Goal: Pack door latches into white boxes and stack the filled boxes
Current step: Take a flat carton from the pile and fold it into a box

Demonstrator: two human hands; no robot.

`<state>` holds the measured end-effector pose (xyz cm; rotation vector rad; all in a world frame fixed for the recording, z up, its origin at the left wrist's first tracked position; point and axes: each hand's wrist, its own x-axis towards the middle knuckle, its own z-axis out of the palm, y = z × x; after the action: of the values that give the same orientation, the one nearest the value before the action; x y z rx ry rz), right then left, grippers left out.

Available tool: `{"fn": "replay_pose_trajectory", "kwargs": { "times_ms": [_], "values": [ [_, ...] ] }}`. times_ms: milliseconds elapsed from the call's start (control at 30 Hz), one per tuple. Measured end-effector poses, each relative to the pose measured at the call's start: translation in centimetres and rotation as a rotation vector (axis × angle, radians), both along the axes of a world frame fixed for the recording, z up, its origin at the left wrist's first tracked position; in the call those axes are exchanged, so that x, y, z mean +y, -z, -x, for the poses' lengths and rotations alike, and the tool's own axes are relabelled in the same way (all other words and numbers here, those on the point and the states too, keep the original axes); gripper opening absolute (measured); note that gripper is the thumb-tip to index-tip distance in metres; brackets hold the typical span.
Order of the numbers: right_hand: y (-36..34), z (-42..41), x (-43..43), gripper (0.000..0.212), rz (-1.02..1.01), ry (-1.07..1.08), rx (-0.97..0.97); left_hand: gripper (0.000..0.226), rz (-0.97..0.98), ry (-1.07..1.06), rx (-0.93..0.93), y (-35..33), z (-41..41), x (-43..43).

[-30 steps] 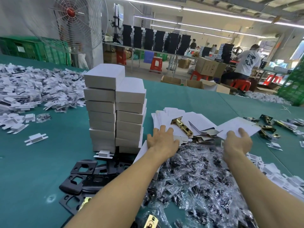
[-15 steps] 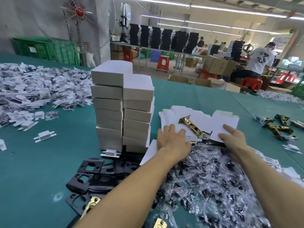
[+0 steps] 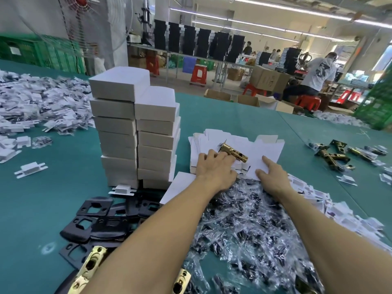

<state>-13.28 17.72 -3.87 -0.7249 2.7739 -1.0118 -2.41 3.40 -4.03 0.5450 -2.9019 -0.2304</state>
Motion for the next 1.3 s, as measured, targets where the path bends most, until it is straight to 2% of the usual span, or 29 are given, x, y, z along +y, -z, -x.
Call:
{"fn": "replay_pose_trajectory", "kwargs": {
  "times_ms": [233, 400, 600, 700, 767, 867, 900, 967, 1033, 1100, 1133, 1200, 1300],
  "values": [
    [0.3, -0.2, 0.1, 0.056, 0.109, 0.063, -0.018, 0.046, 0.032, 0.090, -0.039, -0.8, 0.5, 0.8],
    [0.0, -0.5, 0.1, 0.053, 0.347, 0.199, -0.031, 0.036, -0.044, 0.112, 0.064, -0.9, -0.3, 1.3],
    [-1.2, -0.5, 0.9, 0.045, 0.695, 0.556, -0.128, 0.034, -0.086, 0.051, 0.223, -2.3, -1.8, 1.2],
    [-2.2, -1.5, 1.2, 0.042, 0.807, 0.614, -0.135, 0.034, -0.233, -0.033, 0.308, -2.8, -3.1, 1.2],
    [-3.0, -2.8, 1.1, 0.043, 0.824, 0.558, -0.110, 0.028, -0.412, -0.096, 0.396, -3.1, -4.0, 1.5],
    [-3.5, -5.5, 0.8, 0.064, 0.705, 0.257, -0.046, 0.018, -0.705, -0.175, 0.539, -3.8, -5.1, 2.0],
    [-3.5, -6.4, 0.8, 0.074, 0.640, 0.148, -0.022, 0.021, -0.802, -0.198, 0.573, -4.0, -5.3, 2.2],
    [-3.6, -8.4, 0.6, 0.085, 0.554, -0.036, 0.031, 0.049, -0.980, -0.222, 0.571, -4.4, -5.7, 2.5],
    [-3.9, -10.3, 0.4, 0.077, 0.490, -0.180, 0.094, 0.087, -1.151, -0.175, 0.549, -4.5, -6.3, 3.2],
    [-4.1, -12.3, 0.3, 0.048, 0.458, -0.310, 0.160, 0.121, -1.276, -0.110, 0.606, -4.6, -7.0, 4.0],
    [-4.2, -13.4, 0.4, 0.040, 0.452, -0.362, 0.185, 0.132, -1.319, -0.092, 0.654, -4.7, -7.5, 4.3],
    [-4.2, -15.3, 0.7, 0.035, 0.429, -0.446, 0.189, 0.140, -1.391, -0.070, 0.751, -4.8, -8.5, 4.8],
    [-4.6, -17.1, 1.5, 0.030, 0.422, -0.554, 0.074, 0.134, -1.447, -0.010, 0.807, -4.6, -10.4, 4.9]
  ]
}}
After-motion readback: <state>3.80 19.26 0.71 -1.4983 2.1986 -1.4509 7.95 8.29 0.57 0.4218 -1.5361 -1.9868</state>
